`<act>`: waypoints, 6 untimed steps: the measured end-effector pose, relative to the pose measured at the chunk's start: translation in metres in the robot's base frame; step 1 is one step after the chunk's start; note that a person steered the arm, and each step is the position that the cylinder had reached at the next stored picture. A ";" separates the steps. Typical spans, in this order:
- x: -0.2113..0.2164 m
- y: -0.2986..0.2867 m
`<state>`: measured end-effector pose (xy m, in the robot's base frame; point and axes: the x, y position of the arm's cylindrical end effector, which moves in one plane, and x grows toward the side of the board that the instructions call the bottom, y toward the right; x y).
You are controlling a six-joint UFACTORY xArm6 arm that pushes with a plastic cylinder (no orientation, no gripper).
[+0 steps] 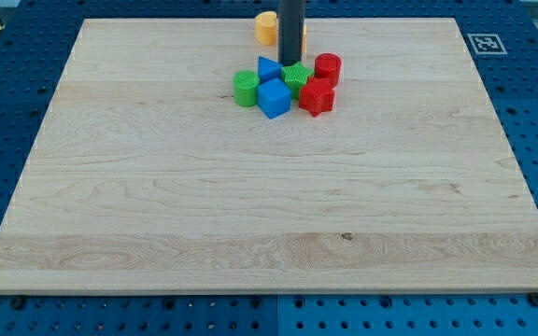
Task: Move the red circle slightly right side
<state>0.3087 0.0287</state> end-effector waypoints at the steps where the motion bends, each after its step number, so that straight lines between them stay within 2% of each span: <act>1: 0.001 0.008; 6: -0.006 0.034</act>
